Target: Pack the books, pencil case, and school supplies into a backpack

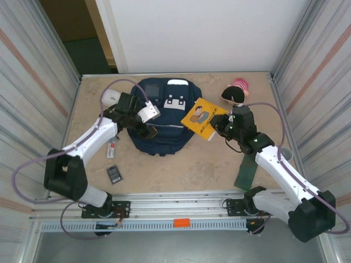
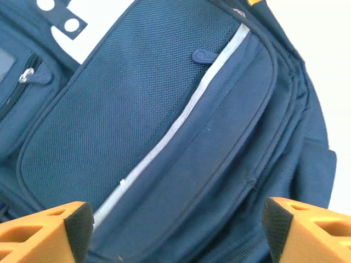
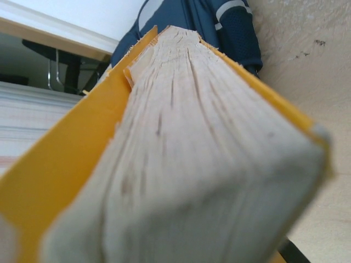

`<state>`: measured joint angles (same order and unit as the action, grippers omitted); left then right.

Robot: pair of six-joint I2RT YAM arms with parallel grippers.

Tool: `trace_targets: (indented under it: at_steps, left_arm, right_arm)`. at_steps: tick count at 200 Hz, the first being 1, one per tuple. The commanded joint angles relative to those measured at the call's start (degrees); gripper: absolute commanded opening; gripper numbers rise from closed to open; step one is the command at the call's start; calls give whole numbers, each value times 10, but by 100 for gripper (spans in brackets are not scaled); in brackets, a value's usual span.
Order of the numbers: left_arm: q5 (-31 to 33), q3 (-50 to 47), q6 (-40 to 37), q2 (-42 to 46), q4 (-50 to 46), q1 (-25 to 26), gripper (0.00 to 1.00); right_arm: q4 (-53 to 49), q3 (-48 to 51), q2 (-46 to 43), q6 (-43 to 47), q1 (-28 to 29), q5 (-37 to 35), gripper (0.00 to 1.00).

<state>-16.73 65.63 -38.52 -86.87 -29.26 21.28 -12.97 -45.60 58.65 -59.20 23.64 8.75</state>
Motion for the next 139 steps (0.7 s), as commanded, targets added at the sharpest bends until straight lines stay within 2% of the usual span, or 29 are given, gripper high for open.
trace_targets:
  at_steps: [1,12,31,60,109,130,139]
  left_arm:
    - [-80,48,-140,-51,-46,-4,82]
    - [-95,60,-165,-78,-46,0,82]
    - [-81,81,-182,-123,-39,10,82]
    - [-25,81,-184,-173,12,26,85]
    - [61,54,-163,-203,124,29,88]
    - [86,30,-172,-209,172,34,86]
    - [91,21,-175,-211,182,37,81]
  right_arm:
    - [14,3,-17,32,-1,-4,0]
    - [9,0,-34,41,-2,-3,0]
    - [-7,-7,-40,51,-1,-9,0]
    - [2,6,-45,44,-1,-10,1]
    - [13,20,-53,44,-2,-15,1]
    - [9,18,-51,52,-2,-15,1]
    - [8,18,-50,55,-3,-12,1]
